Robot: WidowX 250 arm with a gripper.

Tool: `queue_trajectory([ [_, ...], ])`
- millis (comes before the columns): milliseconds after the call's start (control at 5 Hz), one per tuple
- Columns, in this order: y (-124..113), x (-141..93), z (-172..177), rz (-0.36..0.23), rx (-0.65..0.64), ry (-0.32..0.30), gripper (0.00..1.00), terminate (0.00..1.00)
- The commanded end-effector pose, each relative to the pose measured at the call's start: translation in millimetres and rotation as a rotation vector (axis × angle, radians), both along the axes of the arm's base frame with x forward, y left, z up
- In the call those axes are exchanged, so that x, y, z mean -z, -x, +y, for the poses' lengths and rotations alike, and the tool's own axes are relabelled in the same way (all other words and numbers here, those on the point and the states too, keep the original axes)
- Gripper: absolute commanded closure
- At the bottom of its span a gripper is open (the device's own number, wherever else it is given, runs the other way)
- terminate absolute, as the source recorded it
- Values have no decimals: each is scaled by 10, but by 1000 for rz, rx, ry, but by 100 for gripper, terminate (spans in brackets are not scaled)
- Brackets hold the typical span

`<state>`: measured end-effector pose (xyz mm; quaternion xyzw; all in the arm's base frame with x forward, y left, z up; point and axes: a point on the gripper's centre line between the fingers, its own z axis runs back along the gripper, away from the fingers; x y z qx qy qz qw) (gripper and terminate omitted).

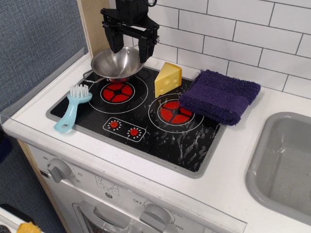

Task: Move the towel to bottom right of burner

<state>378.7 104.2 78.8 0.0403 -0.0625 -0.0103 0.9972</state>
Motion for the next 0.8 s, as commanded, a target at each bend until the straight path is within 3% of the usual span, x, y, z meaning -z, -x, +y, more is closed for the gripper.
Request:
queue_trajectory([
  [0, 0, 0, 0, 0, 0, 0, 0, 0],
  [400, -195, -349, -822, -100, 208, 20, 0, 0],
  [600, -226, -396, -1303, -120, 332, 31, 0, 0],
])
